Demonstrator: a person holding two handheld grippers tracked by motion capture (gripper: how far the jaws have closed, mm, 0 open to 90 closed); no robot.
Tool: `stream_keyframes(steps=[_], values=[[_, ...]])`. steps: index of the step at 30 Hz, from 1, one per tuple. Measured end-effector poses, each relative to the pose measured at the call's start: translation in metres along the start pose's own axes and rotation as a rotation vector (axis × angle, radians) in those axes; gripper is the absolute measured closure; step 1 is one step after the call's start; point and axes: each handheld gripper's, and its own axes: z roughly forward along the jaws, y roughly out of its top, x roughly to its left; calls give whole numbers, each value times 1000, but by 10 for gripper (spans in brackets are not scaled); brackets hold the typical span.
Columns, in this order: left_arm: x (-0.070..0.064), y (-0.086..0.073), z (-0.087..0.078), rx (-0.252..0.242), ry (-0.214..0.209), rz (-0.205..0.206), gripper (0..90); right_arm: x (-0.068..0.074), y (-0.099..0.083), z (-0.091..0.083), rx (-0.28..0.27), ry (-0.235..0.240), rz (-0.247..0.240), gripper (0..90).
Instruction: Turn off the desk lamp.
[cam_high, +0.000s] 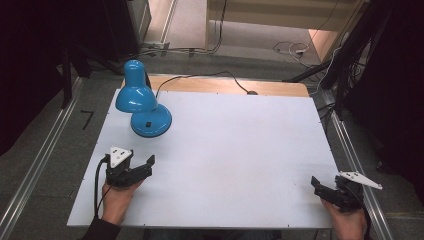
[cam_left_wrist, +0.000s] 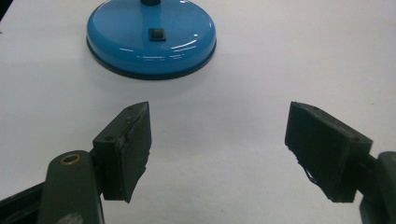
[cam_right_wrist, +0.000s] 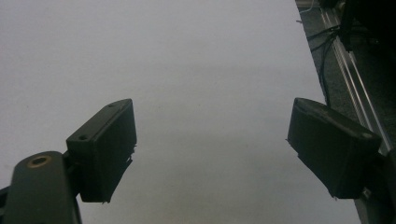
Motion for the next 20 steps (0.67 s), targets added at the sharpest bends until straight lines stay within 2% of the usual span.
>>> stream_keyframes(steps=[12, 20], values=[[14, -8, -10, 7, 28, -22, 233, 0, 0, 0, 4, 0, 5, 139], [32, -17, -18, 32, 69, -29, 231, 0, 0, 1, 4, -2, 5, 139]])
